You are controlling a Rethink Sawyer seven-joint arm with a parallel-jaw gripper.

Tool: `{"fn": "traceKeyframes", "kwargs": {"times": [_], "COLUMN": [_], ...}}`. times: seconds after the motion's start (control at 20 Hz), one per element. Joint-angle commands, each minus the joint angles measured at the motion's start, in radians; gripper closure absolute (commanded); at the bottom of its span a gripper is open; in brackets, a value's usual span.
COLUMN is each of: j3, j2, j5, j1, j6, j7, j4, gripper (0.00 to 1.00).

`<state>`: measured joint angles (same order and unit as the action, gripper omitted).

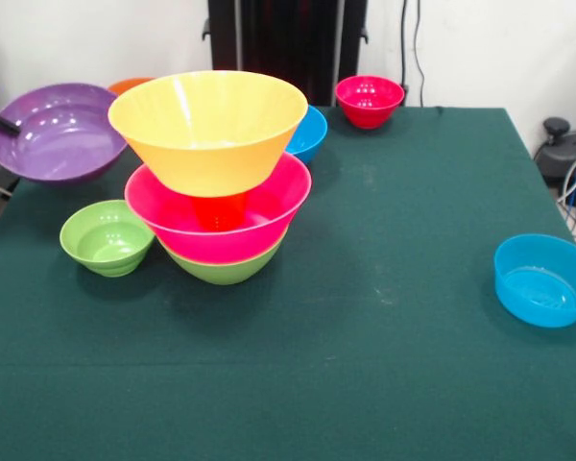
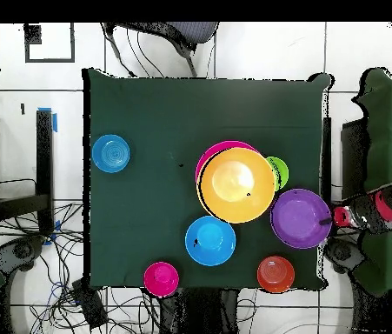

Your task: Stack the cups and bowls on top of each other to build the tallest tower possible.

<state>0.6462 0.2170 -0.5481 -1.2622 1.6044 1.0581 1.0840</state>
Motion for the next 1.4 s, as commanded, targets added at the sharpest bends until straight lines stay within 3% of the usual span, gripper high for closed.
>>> {"fn": "traceKeyframes", "kwargs": {"times": [0.05,0.3,0.65,1.2,1.4], "j3": [0.077,0.098,0.123,0.178,0.198], "j2": [-0.027,-0.029,0.021,0.177,0.223], "j5": [-0.016,-0.027,-0.014,0.048,0.073], "j1": [0.047,0.055,0.057,0.026,0.022], "j6": [0.187,0.241,0.245,0.071,0.059], "j7": [-0.425,-0.449,-0.440,-0.372,-0.344], "j4": [-0.154,-0.212,-0.197,-0.041,-0.017], "gripper": [1.00,1.00,1.00,1.00,1.00]}}
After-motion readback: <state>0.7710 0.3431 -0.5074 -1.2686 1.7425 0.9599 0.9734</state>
